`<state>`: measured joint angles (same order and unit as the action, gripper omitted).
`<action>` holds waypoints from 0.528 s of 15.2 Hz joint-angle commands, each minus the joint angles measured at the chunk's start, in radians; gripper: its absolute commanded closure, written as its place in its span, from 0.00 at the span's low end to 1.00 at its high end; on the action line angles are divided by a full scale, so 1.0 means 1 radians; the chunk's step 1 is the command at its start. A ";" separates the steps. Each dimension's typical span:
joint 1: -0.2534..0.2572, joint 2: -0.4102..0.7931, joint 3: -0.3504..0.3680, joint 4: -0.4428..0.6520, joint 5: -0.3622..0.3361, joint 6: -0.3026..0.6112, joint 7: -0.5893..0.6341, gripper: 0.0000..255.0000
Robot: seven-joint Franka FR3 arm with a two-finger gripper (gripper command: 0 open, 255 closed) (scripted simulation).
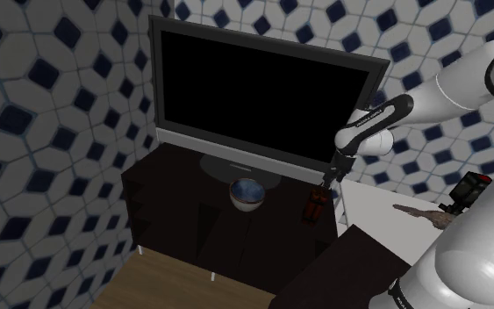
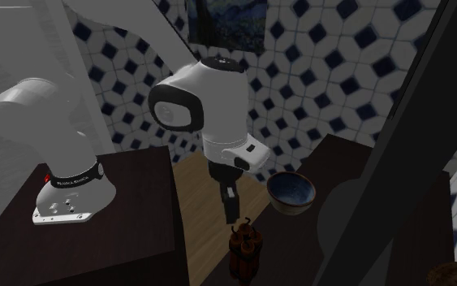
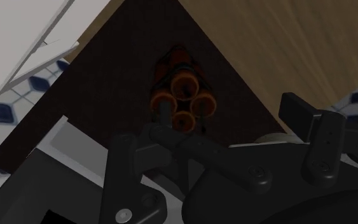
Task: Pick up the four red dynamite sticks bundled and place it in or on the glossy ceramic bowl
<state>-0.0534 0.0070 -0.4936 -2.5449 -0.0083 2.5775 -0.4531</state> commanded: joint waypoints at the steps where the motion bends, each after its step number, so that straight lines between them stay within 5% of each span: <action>1: -0.010 0.102 -0.003 0.037 0.106 0.056 -0.098 0.00; 8: -0.066 0.248 0.064 0.078 0.264 0.144 -0.225 0.00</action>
<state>-0.1133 0.2402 -0.4390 -2.4670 0.2389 2.7082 -0.6648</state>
